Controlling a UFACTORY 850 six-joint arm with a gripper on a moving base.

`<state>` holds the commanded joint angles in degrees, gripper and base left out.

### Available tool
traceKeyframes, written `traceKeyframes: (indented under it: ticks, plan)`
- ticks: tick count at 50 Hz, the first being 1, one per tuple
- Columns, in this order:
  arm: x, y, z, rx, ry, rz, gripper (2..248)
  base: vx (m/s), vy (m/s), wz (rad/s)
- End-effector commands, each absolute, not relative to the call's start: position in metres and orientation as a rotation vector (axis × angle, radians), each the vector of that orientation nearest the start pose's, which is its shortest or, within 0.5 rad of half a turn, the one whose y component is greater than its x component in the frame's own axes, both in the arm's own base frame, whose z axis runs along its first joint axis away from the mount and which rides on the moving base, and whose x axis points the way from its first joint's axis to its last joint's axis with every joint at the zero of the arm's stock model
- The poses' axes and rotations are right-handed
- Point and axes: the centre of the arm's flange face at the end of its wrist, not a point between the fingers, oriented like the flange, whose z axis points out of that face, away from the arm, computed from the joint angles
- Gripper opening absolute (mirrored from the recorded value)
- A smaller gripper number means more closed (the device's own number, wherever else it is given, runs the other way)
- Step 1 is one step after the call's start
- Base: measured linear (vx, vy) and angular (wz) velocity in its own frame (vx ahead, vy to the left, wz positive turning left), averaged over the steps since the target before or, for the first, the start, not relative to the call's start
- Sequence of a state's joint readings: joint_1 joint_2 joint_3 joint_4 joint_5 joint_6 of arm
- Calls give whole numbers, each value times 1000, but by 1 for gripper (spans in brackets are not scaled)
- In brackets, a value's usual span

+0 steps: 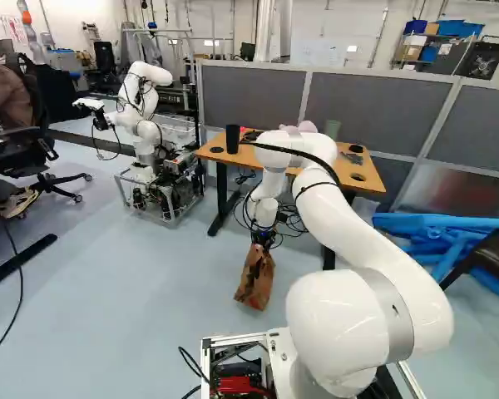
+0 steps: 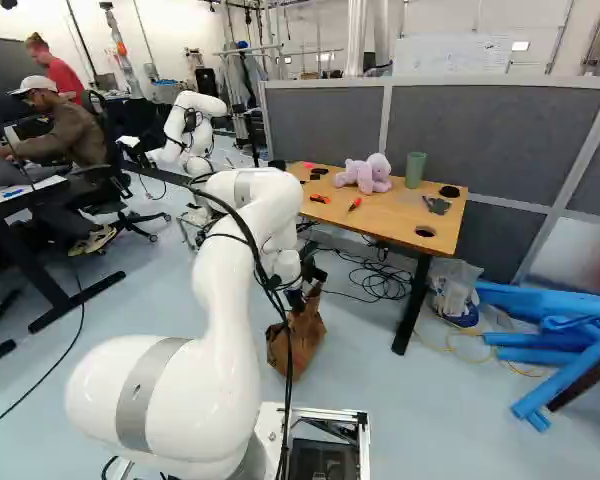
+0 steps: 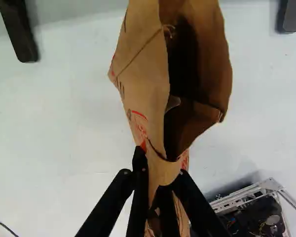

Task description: Pick up the bag on the ground and place it on the table

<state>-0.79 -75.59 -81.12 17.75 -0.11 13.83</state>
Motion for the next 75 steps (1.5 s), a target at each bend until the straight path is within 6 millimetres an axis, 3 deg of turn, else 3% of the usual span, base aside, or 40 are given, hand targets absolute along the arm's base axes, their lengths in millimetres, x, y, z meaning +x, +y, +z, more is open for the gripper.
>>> traceKeyframes:
  ticks: [49,75]
  plan:
    - [586,-4,36,-2972,849,-111,25,0,0,0]
    - [594,-4,75,-2993,751,-141,25,0,0,0]
